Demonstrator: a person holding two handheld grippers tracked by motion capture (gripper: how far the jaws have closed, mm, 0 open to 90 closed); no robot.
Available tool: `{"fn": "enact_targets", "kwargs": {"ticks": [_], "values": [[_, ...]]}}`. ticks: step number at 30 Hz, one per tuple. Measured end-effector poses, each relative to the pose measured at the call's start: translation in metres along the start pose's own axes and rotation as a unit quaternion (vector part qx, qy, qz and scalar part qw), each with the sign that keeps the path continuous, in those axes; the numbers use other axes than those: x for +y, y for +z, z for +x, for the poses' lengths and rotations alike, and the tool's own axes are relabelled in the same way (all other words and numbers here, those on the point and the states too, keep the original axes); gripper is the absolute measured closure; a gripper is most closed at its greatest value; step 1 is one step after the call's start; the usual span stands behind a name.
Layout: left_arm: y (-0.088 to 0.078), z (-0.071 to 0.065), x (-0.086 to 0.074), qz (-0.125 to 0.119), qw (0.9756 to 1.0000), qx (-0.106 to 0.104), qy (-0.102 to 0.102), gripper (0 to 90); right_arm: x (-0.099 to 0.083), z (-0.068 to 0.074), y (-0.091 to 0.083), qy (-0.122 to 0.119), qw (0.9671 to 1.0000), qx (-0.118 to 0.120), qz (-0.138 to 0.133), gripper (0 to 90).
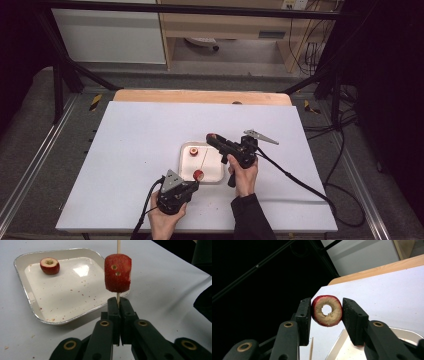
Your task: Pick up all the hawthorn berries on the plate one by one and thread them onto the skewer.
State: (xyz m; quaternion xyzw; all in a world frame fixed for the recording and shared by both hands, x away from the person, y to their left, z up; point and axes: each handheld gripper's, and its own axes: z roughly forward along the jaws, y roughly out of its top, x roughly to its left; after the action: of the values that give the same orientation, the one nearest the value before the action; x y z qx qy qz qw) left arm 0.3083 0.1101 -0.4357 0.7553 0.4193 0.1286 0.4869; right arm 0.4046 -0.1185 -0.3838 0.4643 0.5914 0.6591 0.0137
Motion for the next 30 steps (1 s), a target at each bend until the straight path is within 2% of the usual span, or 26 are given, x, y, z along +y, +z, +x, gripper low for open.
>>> {"fn": "enact_targets", "kwargs": {"ticks": [9, 18, 24, 30], "values": [[0.003, -0.003, 0.002, -0.004, 0.9999, -0.007, -0.011, 88.4, -0.003, 0.004, -0.002, 0.0, 0.9998, 0.013, -0.015, 60.8], [0.003, -0.003, 0.004, -0.014, 0.9994, -0.013, -0.031, 88.4, -0.008, 0.007, -0.003, -0.016, 0.9988, 0.02, -0.041, 60.8], [0.003, -0.003, 0.004, -0.018, 0.999, -0.014, -0.037, 88.4, -0.012, 0.008, -0.001, -0.013, 0.9981, 0.023, -0.055, 60.8], [0.003, -0.003, 0.005, -0.022, 0.9989, -0.014, -0.039, 88.4, -0.014, 0.008, -0.001, -0.014, 0.9981, 0.026, -0.055, 60.8]]}}
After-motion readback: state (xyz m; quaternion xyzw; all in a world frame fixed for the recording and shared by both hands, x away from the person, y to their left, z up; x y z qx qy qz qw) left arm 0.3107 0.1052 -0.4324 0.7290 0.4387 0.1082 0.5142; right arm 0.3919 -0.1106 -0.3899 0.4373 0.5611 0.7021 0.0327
